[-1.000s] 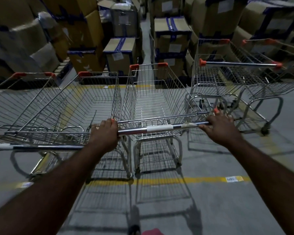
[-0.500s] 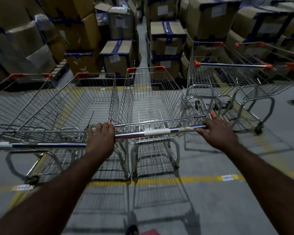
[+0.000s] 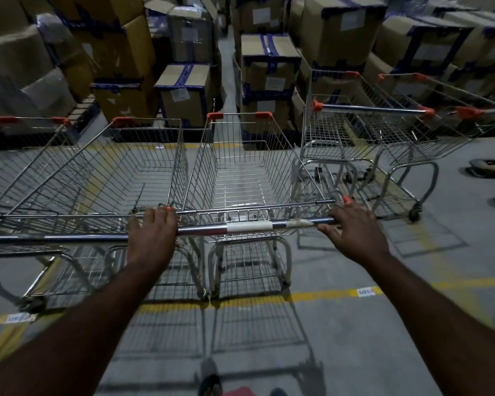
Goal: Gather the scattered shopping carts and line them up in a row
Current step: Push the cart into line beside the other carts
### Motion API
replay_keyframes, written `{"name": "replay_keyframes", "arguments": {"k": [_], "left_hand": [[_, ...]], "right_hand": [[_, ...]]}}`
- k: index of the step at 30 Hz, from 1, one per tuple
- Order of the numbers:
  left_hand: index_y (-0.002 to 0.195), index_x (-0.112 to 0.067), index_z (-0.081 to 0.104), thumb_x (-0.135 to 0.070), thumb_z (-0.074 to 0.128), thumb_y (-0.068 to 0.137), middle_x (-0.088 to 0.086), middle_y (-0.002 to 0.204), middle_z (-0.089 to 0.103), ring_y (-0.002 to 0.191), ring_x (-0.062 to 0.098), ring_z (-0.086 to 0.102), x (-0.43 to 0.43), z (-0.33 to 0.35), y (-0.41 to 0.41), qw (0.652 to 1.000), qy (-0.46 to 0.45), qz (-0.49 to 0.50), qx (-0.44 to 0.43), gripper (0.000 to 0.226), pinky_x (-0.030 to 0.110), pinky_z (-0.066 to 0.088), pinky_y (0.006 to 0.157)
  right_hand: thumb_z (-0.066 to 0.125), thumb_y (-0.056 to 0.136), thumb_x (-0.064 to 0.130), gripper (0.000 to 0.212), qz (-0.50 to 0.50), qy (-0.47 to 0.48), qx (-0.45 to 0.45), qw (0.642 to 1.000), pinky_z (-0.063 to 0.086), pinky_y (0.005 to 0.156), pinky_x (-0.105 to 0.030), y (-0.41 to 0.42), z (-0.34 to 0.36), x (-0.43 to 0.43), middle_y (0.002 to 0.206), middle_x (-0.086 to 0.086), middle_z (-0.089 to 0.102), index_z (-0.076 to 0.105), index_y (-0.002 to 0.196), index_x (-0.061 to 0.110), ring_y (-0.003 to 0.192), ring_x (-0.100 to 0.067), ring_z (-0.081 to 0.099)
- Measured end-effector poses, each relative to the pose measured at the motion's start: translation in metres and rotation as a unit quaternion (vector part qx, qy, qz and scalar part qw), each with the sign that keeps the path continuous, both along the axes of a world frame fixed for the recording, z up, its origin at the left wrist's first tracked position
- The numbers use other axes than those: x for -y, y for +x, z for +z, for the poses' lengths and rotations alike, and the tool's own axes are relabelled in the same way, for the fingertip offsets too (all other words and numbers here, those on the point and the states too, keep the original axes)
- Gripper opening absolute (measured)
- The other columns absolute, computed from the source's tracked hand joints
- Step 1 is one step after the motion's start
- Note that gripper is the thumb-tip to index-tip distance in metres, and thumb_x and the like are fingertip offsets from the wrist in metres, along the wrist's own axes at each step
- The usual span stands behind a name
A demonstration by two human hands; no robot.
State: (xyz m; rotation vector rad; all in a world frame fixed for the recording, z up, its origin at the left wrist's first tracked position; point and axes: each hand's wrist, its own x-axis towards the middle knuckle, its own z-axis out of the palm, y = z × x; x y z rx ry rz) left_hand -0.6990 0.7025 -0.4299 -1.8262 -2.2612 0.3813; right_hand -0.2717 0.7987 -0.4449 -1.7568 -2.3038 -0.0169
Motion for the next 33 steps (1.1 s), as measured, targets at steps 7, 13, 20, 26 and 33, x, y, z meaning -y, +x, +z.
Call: {"name": "replay_keyframes", "arguments": {"k": [7, 13, 20, 26, 33], "left_hand": [[0.146, -0.007, 0.039, -0.016, 0.064, 0.088, 0.015, 0.149, 0.046, 0.135, 0.035, 0.043, 0.004, -0.002, -0.002, 1.000, -0.002, -0.008, 0.002, 0.063, 0.063, 0.039, 0.102], [0.139, -0.003, 0.048, -0.009, 0.065, 0.085, 0.019, 0.142, 0.053, 0.127, 0.039, 0.050, 0.006, -0.005, -0.005, 0.999, 0.018, -0.029, 0.015, 0.057, 0.063, 0.042, 0.095], [0.138, -0.004, 0.049, -0.007, 0.069, 0.082, 0.019, 0.141, 0.053, 0.128, 0.039, 0.050, 0.009, -0.003, -0.003, 0.999, 0.021, -0.034, 0.032, 0.060, 0.064, 0.043, 0.093], [0.135, -0.003, 0.051, -0.007, 0.070, 0.081, 0.020, 0.138, 0.055, 0.124, 0.039, 0.052, 0.011, -0.004, -0.005, 0.998, 0.025, -0.043, 0.032, 0.057, 0.063, 0.045, 0.091], [0.136, -0.004, 0.050, -0.009, 0.069, 0.082, 0.018, 0.138, 0.054, 0.124, 0.038, 0.051, 0.012, -0.003, -0.007, 0.998, 0.024, -0.047, 0.027, 0.057, 0.061, 0.044, 0.090]], "right_hand": [[0.042, 0.086, 0.067, 0.059, 0.008, 0.015, -0.006, 1.000, 0.030, 0.111, -0.057, 0.008, -0.003, 0.018, 0.124, -0.009, 0.066, 0.067, 0.114, 0.022, 0.143, -0.028, 0.039], [0.043, 0.085, 0.066, 0.057, 0.014, 0.026, -0.033, 0.999, 0.038, 0.102, -0.049, 0.009, -0.007, 0.024, 0.110, -0.010, 0.069, 0.068, 0.104, 0.019, 0.136, -0.032, 0.047], [0.054, 0.085, 0.061, 0.050, 0.017, 0.006, -0.048, 0.999, 0.044, 0.102, -0.048, 0.011, -0.006, 0.029, 0.114, -0.011, 0.068, 0.068, 0.108, 0.020, 0.140, -0.030, 0.042], [0.056, 0.085, 0.059, 0.048, 0.026, 0.028, -0.060, 0.997, 0.047, 0.099, -0.049, 0.011, -0.010, 0.037, 0.109, -0.011, 0.068, 0.068, 0.105, 0.017, 0.137, -0.034, 0.046], [0.048, 0.085, 0.063, 0.057, 0.018, 0.037, -0.059, 0.997, 0.038, 0.101, -0.039, 0.007, -0.003, 0.041, 0.103, -0.010, 0.069, 0.070, 0.105, 0.014, 0.121, -0.034, 0.055]]}}
